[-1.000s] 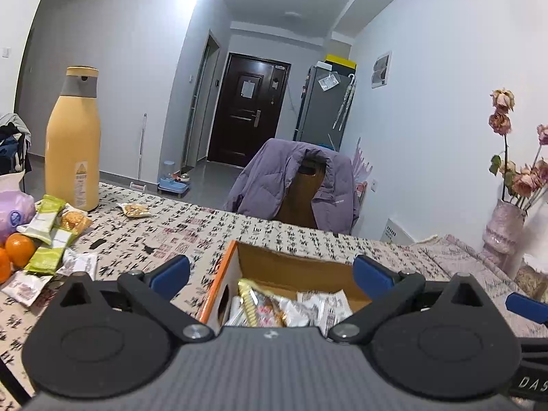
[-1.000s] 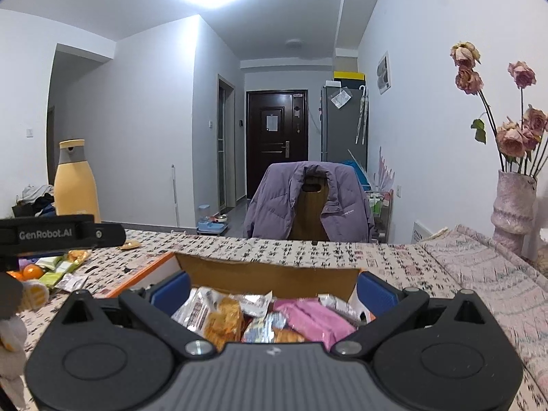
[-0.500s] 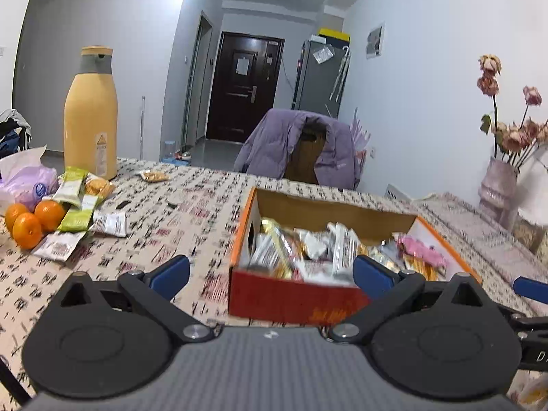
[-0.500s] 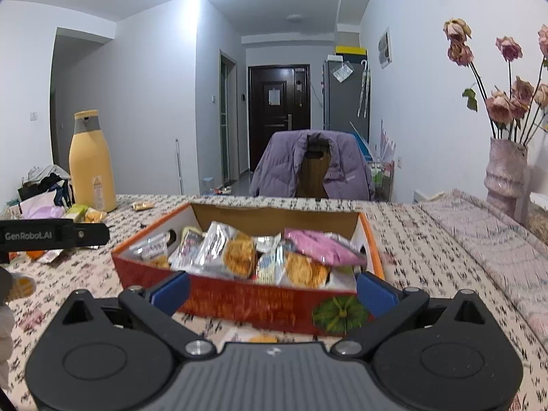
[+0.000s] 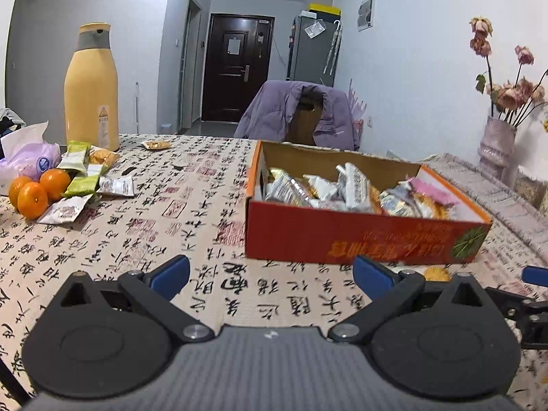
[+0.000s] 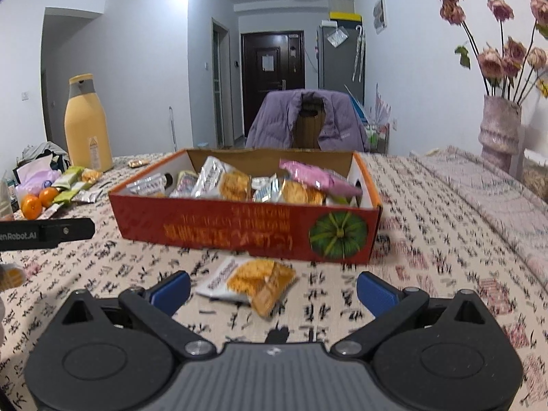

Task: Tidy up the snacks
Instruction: 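Withdraw both tools from the box back over the last cracker packet, then grasp the last white cracker packet with the right tool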

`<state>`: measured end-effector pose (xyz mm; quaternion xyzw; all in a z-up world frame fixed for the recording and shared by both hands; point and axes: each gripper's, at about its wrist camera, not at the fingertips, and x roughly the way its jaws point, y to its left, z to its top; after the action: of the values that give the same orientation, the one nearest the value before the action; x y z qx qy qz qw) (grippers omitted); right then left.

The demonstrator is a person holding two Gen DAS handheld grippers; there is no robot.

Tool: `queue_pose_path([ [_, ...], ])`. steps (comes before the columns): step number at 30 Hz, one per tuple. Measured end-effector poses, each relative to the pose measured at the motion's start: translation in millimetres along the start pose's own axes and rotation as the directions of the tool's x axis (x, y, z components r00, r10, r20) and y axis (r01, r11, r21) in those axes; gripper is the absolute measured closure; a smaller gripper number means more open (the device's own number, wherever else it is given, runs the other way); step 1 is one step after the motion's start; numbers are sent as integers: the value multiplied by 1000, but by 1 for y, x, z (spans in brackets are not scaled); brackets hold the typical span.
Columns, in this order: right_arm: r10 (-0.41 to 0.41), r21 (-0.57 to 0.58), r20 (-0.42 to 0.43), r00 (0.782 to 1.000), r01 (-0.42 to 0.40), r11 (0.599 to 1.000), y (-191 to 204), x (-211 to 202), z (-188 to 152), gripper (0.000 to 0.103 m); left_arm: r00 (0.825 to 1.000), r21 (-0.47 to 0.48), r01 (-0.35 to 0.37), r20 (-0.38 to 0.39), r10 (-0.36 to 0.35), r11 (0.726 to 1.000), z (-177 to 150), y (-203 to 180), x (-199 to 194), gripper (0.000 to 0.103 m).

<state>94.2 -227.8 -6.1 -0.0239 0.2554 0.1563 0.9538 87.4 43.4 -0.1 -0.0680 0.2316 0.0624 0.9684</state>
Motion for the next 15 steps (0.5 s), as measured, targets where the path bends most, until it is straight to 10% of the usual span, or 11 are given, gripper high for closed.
queue_pose_path([
  [15,-28,-23,-59,998,26,999,14,22,-1,0,1000,12,-3,-1,3,1000,-17,2,11,0],
])
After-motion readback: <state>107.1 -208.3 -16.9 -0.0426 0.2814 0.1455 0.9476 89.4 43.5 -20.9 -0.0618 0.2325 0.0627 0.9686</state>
